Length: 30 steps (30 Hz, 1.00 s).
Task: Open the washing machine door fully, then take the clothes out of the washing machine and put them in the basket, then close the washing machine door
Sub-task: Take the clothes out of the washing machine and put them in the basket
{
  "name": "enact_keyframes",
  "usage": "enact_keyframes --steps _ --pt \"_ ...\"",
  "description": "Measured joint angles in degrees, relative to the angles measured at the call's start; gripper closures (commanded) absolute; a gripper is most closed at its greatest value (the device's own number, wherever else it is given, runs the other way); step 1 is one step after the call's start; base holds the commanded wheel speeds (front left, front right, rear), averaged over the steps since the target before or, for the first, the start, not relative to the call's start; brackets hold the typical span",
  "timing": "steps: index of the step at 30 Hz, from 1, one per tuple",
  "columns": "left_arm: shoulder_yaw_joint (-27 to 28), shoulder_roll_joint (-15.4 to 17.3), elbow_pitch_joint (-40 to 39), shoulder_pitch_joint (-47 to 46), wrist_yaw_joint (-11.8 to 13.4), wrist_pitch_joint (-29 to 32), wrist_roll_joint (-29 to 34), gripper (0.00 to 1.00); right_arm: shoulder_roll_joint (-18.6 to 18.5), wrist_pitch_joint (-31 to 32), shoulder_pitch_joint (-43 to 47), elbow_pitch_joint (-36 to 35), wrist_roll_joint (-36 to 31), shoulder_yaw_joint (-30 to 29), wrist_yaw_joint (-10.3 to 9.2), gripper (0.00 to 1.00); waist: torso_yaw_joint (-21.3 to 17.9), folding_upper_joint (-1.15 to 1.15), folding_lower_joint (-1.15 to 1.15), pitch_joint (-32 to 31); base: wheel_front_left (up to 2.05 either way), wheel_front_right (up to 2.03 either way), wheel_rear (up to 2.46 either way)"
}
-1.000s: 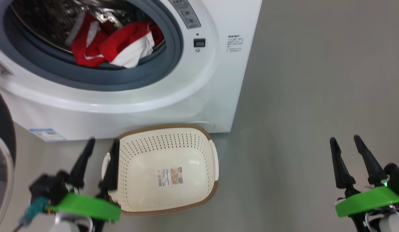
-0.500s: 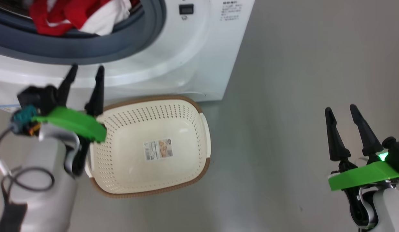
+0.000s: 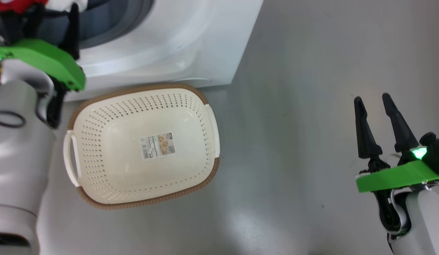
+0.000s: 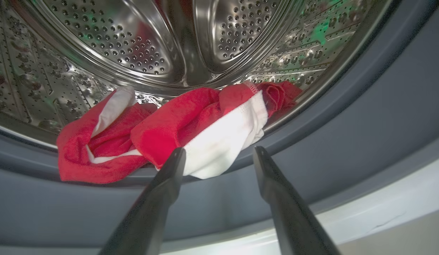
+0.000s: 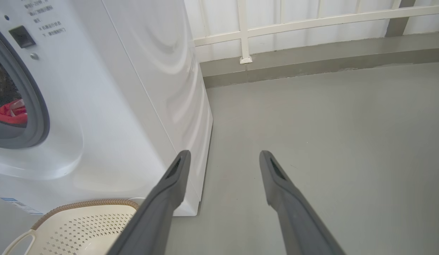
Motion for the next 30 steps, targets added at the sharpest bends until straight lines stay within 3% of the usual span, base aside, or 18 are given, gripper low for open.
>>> enact_keyframes --steps 10,24,25,26,28,29,30 --pt "-2.33 2.98 9.05 -9.83 0.00 0.52 1.70 0.00 0.59 -0.01 -3.50 -0.38 0.02 1.49 0.00 0.00 -2.32 0.00 0.00 4.56 0.00 0.00 0.00" --pt "-4.39 5.44 12.37 -14.21 0.05 1.75 2.38 0.00 2.00 -0.01 -4.61 -0.64 0.02 2.13 0.00 0.00 -6.38 0.00 0.00 8.47 0.00 0.00 0.00" --pt "-4.43 5.52 12.39 -14.22 0.05 1.75 2.38 0.16 2.01 -0.01 -4.61 -0.64 0.02 2.13 0.00 0.00 -6.52 0.00 0.00 8.50 0.00 0.00 0.00" --pt "-4.45 5.63 12.44 -14.24 0.05 1.75 2.38 0.16 2.01 -0.01 -4.61 -0.64 0.02 2.13 0.00 0.00 -6.58 0.00 0.00 8.49 0.00 0.00 0.00" --pt "-4.60 5.61 12.63 -14.24 0.15 1.75 2.38 0.59 2.04 -0.01 -4.61 -0.64 0.02 2.13 0.00 0.00 -6.59 0.00 0.00 8.31 0.00 0.00 0.00" --pt "-4.69 5.60 12.68 -14.23 0.23 1.75 2.38 0.91 2.05 -0.01 -4.61 -0.64 0.02 2.14 0.00 0.00 -6.58 0.00 0.00 8.18 0.00 0.00 0.00" --pt "-4.74 5.59 12.69 -14.23 0.23 1.77 2.38 1.00 2.05 -0.01 -4.61 -0.64 0.02 2.13 0.00 0.00 -6.56 0.00 0.00 8.05 0.00 0.00 0.00"
